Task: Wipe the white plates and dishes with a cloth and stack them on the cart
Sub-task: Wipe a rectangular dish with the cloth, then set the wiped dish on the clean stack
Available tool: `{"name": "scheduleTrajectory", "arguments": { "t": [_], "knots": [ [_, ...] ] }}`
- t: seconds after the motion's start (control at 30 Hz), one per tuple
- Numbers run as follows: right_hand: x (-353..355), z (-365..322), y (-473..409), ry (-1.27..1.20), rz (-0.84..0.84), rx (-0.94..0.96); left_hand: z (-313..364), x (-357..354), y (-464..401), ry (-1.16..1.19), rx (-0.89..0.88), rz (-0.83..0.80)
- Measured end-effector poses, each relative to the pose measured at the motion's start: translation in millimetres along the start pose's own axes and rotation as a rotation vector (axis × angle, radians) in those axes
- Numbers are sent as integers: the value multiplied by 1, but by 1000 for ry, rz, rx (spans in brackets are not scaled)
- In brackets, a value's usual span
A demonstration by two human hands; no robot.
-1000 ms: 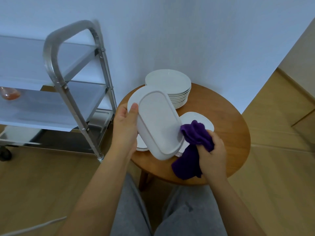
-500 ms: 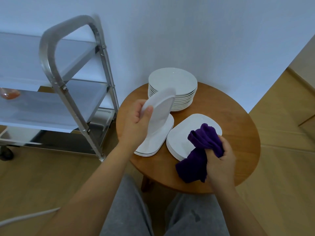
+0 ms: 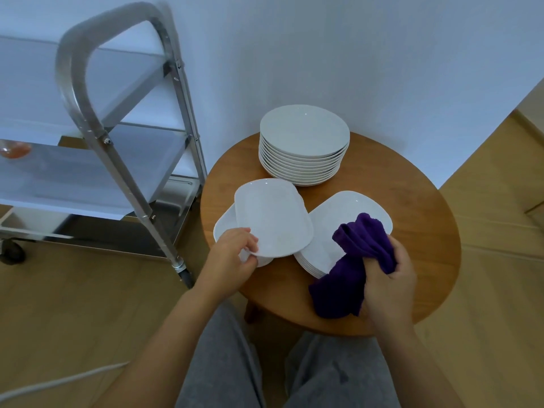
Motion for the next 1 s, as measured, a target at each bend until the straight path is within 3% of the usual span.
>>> {"name": "scheduleTrajectory", "arguments": {
  "t": [0.33,0.6,0.7,0.9,1.0],
  "knots": [
    [2,6,-4,-4,26,-28,-51,-6,-18,-223,192,-153],
    [1,10,-6,-25,20,-58,-61,9,-19,-304,298,-85],
    [-1,11,-6,-16,21,-57,-52,10,-23,-279,344,-10],
    [-4,10,-7,-25,7,-67,25,-18,-25,-227,142,90],
    [-2,8,-8,-34,4,-66,34,-47,-37,-275,278,-55]
  ]
}}
Point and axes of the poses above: each hand's wrist, its own y-axis away from the middle knuckle, its own x-axis out of the back of the hand, z = x × y, the point moved 9 cm from there along -y, towards the middle knuckle, and after that the axes turned 3 degrees about z, right-handed, at the moved point
